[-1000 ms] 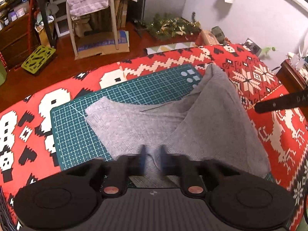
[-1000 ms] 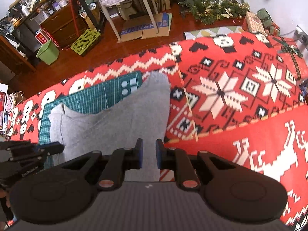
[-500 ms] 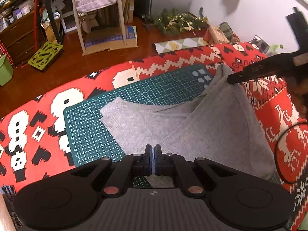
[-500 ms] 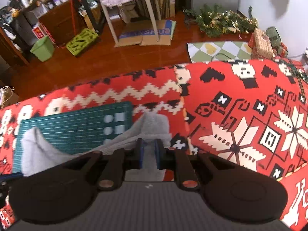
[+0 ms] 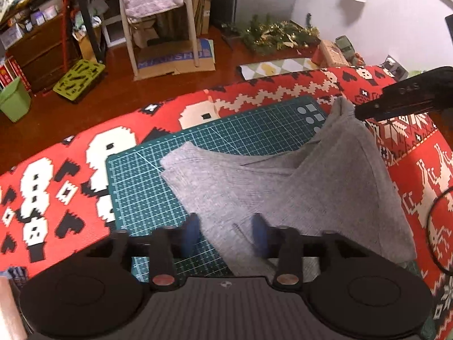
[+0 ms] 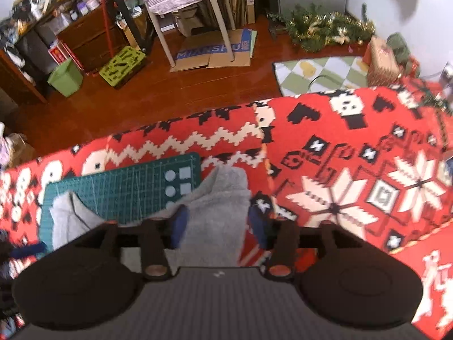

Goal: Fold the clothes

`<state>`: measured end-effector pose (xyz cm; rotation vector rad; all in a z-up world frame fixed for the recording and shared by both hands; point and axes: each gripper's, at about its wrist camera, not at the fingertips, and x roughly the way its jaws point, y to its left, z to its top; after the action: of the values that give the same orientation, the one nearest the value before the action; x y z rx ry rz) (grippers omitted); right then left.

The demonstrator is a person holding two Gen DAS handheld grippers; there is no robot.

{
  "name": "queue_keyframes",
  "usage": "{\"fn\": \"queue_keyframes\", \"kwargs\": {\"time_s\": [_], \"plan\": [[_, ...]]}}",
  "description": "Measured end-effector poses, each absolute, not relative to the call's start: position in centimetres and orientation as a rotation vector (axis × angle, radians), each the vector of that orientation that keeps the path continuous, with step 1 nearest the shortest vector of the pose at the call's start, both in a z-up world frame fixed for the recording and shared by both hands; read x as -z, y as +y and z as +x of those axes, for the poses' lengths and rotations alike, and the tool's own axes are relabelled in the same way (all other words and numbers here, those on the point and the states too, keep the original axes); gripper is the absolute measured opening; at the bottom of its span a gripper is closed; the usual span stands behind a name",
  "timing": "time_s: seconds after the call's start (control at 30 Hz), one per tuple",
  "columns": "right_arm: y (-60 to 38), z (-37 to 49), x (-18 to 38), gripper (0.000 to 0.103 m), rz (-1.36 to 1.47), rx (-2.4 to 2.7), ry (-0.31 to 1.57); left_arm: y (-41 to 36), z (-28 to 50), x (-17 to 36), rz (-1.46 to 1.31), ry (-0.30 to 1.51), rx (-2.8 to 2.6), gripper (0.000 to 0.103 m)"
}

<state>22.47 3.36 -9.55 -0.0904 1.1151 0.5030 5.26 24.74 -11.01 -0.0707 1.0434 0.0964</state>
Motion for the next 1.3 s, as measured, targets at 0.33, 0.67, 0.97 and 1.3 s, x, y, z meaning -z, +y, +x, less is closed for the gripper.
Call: {"fn": "queue_keyframes", "kwargs": {"time_s": [0.33, 0.67, 0.97, 1.3], "plan": [[2.1, 17.7, 6.5, 0.102, -0.165, -0.569, 1.037, 23.7, 3.0, 8.9, -0.021, 0.941, -0.114, 0.066], [4.3, 13.4, 5.0, 0.102, -0.411, -0.517, 0.892, 21.9, 3.2, 7.1, -0.002, 0.830, -0.131, 0.069], [6.6, 12.2, 6.3, 0.102, -0.501, -0.620, 0.821, 21.8, 5.2, 9.0, 0.004, 0.894, -0.076, 0.071], [6.6, 12.3, 8.2, 0.102, -0.423, -0.535, 0.820, 21.3, 4.9, 10.1, 0.027, 0.862, -0.195, 0.081]]}}
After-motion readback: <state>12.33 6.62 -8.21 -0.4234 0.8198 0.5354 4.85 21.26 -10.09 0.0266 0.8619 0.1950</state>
